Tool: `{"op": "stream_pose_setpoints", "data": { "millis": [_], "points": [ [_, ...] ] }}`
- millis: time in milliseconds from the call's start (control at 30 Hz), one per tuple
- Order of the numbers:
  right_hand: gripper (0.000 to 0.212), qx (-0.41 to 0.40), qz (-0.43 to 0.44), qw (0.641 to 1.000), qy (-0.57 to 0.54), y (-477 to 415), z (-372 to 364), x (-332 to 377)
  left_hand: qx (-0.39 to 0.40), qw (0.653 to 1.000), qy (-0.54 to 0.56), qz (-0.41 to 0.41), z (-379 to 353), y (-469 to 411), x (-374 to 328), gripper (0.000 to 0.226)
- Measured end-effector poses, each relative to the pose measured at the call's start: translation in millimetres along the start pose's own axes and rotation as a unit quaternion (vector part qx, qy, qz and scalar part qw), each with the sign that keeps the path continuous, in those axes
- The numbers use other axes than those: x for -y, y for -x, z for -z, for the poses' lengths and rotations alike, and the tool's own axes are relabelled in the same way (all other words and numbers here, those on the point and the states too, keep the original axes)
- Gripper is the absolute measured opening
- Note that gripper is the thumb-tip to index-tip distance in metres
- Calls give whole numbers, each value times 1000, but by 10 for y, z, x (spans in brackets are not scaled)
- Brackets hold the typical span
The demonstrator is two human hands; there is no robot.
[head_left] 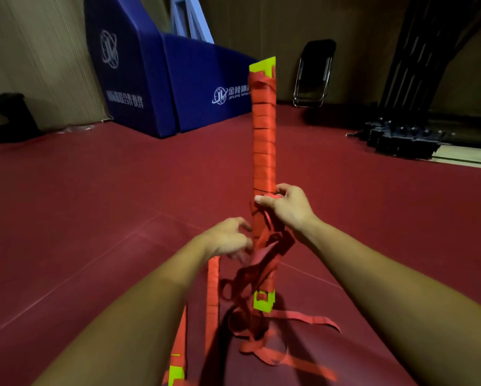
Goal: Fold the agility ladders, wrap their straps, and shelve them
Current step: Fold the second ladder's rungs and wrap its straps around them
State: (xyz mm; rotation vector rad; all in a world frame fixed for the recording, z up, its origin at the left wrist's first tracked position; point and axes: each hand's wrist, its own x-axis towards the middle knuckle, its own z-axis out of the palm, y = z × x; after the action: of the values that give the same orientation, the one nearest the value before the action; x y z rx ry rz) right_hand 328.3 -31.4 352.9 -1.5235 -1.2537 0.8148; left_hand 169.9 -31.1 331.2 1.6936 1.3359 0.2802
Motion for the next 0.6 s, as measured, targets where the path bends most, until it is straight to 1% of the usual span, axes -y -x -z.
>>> {"op": "stream_pose_setpoints", "data": {
  "millis": [67,100,167,233,267,300,367,400,467,500,533,600],
  "points": [
    [26,-13,-5,1000,-21,-23,37,-2,105,993,-33,47,-40,107,18,47],
    [24,-16,-4,999,-32,-29,49,-3,140,986,-56,64,-60,141,28,45],
    [24,-22,0,998,-63,-22,63,12,160,980,-85,76,-77,151,33,42],
    [30,-19,-2,994,-108,9,73,54,132,985,-88,71,-79,105,28,36],
    [31,-12,-3,992,-126,29,75,76,98,989,-97,57,-78,64,38,31],
    [31,-3,-4,990,-138,47,75,91,52,991,-119,34,-60,54,34,29],
    [28,18,-7,987,-158,67,65,107,-56,988,-145,-18,-3,-5,62,37],
    [26,26,-8,985,-169,72,58,112,-86,988,-115,-48,13,-21,57,45],
    [21,43,-9,981,-189,80,48,122,-90,990,41,-102,8,-44,19,66],
    [20,54,-10,978,-199,83,44,129,-91,982,113,-122,-1,-49,-16,74],
    [19,63,-11,976,-209,84,39,135,-93,972,161,-141,0,-56,-45,81],
    [17,80,-12,971,-224,83,39,134,-98,962,190,-168,3,-69,-76,89]
  ]
}}
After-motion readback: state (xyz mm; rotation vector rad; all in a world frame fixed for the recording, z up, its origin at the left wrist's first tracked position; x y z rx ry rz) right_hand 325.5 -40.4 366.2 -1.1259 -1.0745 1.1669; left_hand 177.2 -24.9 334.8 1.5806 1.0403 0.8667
